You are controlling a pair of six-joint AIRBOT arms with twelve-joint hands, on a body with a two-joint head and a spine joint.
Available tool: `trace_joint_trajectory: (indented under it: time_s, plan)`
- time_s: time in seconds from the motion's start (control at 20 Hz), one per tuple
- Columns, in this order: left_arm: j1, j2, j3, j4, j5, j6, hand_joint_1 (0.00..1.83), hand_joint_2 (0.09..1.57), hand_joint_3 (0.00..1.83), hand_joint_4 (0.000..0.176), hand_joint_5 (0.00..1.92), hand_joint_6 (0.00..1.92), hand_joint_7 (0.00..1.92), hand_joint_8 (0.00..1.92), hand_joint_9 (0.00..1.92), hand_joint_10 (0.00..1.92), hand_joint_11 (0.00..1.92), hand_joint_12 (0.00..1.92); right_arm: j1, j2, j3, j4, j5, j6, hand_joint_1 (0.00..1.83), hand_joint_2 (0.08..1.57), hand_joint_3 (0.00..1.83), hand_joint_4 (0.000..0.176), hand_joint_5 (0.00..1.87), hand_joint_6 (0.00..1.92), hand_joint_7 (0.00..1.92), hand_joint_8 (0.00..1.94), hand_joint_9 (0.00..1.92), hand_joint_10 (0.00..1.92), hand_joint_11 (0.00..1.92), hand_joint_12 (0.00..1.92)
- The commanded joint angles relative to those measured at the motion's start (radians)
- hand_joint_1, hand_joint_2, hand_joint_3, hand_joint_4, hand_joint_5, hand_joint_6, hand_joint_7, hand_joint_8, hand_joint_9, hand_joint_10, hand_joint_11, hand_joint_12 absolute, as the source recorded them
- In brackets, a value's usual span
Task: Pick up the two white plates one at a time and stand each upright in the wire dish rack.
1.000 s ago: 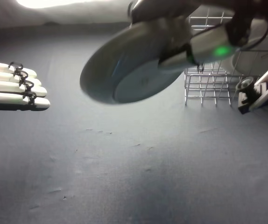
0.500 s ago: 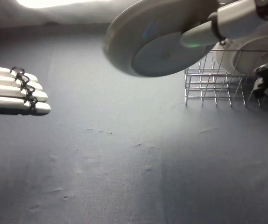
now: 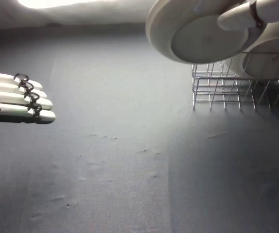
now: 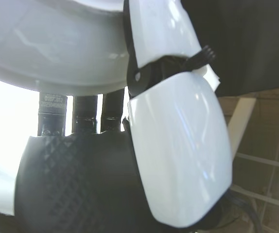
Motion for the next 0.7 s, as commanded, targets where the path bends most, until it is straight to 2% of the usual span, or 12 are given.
trace_joint_trajectory:
  time_s: [0.0, 0.15, 0.2, 0.25, 0.3, 0.4, 0.45, 0.55, 0.65]
  plan:
    - [-0.015, 0.003, 0.001, -0.053, -0.032, -0.01, 0.0, 1.08, 0.0, 0.0, 0.04, 0.01, 0.02, 0.01, 0.01, 0.0, 0.01, 0.0, 0.008, 0.009, 0.008, 0.017, 0.135, 0.016, 1.39, 1.09, 0.0, 0.0, 0.9, 1.03, 0.99, 0.87, 1.06, 1.04, 1.0, 1.16]
    - [-0.017, 0.003, 0.002, -0.046, -0.031, -0.02, 0.0, 1.09, 0.01, 0.0, 0.04, 0.0, 0.02, 0.0, 0.01, 0.0, 0.0, 0.0, -0.017, 0.012, 0.025, 0.003, 0.136, 0.015, 1.38, 1.09, 0.0, 0.0, 0.91, 1.03, 1.0, 0.86, 1.06, 1.04, 1.01, 1.16]
    - [-0.014, 0.001, 0.005, -0.046, -0.031, -0.023, 0.0, 1.09, 0.0, 0.0, 0.03, 0.0, 0.01, 0.0, 0.0, 0.0, 0.01, 0.0, -0.028, 0.013, 0.03, -0.006, 0.14, 0.014, 1.47, 1.08, 0.0, 0.0, 0.9, 0.98, 1.0, 0.82, 1.05, 0.94, 0.98, 1.35]
    - [-0.011, -0.001, 0.009, -0.045, -0.031, -0.025, 0.0, 1.09, 0.0, 0.0, 0.04, 0.0, 0.01, 0.0, 0.0, 0.0, 0.01, 0.0, -0.038, 0.013, 0.034, -0.011, 0.143, 0.014, 1.4, 1.09, 0.0, 0.0, 0.9, 1.03, 1.01, 0.84, 1.07, 1.0, 1.0, 1.21]
    - [-0.01, -0.005, 0.015, -0.045, -0.031, -0.027, 0.0, 1.08, 0.0, 0.0, 0.04, 0.0, 0.01, 0.0, 0.0, 0.0, 0.0, 0.0, -0.051, 0.013, 0.038, -0.019, 0.148, 0.014, 1.39, 1.09, 0.0, 0.0, 0.91, 1.04, 1.0, 0.85, 1.07, 1.01, 1.02, 1.15]
    - [-0.01, -0.008, 0.022, -0.045, -0.031, -0.031, 0.0, 1.09, 0.0, 0.0, 0.03, 0.0, 0.0, 0.0, 0.0, 0.0, 0.0, 0.0, -0.075, 0.013, 0.044, -0.031, 0.158, 0.012, 1.39, 1.09, 0.0, 0.0, 0.91, 1.05, 1.0, 0.85, 1.07, 1.01, 1.02, 1.14]
    - [-0.009, -0.008, 0.022, -0.045, -0.031, -0.031, 0.0, 1.09, 0.0, 0.0, 0.02, 0.0, 0.0, 0.0, 0.0, 0.0, 0.0, 0.0, -0.085, 0.013, 0.046, -0.037, 0.162, 0.012, 1.47, 1.08, 0.0, 0.0, 0.9, 1.0, 0.99, 0.82, 1.06, 0.92, 0.98, 1.34]
    - [-0.008, -0.008, 0.022, -0.045, -0.03, -0.031, 0.0, 1.08, 0.0, 0.0, 0.03, 0.0, 0.01, 0.0, 0.0, 0.0, 0.0, 0.0, -0.117, 0.014, 0.053, -0.072, 0.181, 0.01, 1.39, 1.09, 0.0, 0.0, 0.92, 1.04, 0.99, 0.86, 1.06, 1.01, 1.01, 1.15]
    - [-0.008, -0.01, 0.023, -0.043, -0.026, -0.031, 0.0, 1.08, 0.0, 0.0, 0.03, 0.0, 0.02, 0.01, 0.01, 0.0, 0.01, 0.0, -0.136, 0.014, 0.06, -0.091, 0.19, 0.007, 1.39, 1.08, 0.0, 0.0, 0.94, 1.0, 1.01, 0.84, 1.08, 0.99, 1.03, 1.11]
